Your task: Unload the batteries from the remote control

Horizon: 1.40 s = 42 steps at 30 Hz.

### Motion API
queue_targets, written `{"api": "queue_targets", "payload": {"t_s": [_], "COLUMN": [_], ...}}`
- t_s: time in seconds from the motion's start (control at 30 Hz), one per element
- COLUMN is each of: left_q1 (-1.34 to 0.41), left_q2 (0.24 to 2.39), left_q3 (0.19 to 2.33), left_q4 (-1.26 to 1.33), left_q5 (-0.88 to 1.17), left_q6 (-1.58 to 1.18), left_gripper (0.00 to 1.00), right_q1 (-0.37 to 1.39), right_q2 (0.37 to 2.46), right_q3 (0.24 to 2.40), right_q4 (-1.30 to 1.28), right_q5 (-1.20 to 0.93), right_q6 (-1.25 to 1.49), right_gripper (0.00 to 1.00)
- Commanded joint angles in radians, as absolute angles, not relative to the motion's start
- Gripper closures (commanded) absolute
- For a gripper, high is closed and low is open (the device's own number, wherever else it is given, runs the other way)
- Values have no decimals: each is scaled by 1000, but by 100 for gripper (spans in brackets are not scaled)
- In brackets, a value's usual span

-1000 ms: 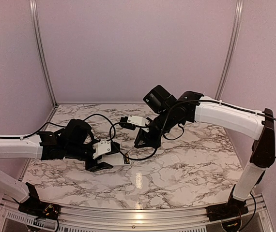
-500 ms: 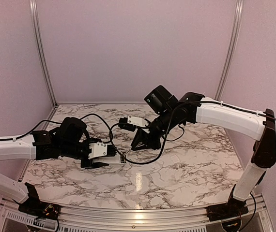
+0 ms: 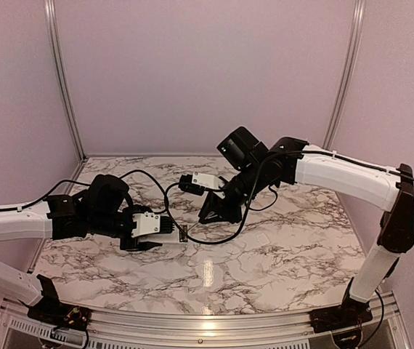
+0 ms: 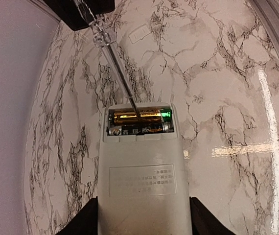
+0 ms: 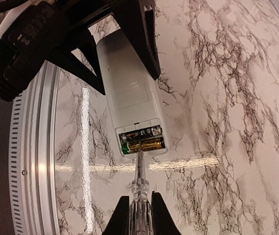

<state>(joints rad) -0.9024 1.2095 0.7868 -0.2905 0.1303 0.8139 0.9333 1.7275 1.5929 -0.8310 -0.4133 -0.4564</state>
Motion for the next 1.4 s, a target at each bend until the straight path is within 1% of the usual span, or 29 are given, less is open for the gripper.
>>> {"api": "queue_targets", "payload": {"t_s": [0.0,0.53,1.37], "left_q1": [-906,-907,-906], "left_q2": [1205,1233,1287], "left_q3": [813,812,795], "left_q4": [-250,-242,-186], "left_q5": [173,222,210], "left_q6": [729,640,554], "left_gripper": [100,100,100], "right_q1": [940,943,948], "right_q2": [1686,1720,1724], "right_q3": [1616,1644,1663], "right_q4": [-822,-780,-801], "right_q5": [-324,-225,-260], "right_q6": [-405,-374,-370], "right_gripper": [100,100,100]}}
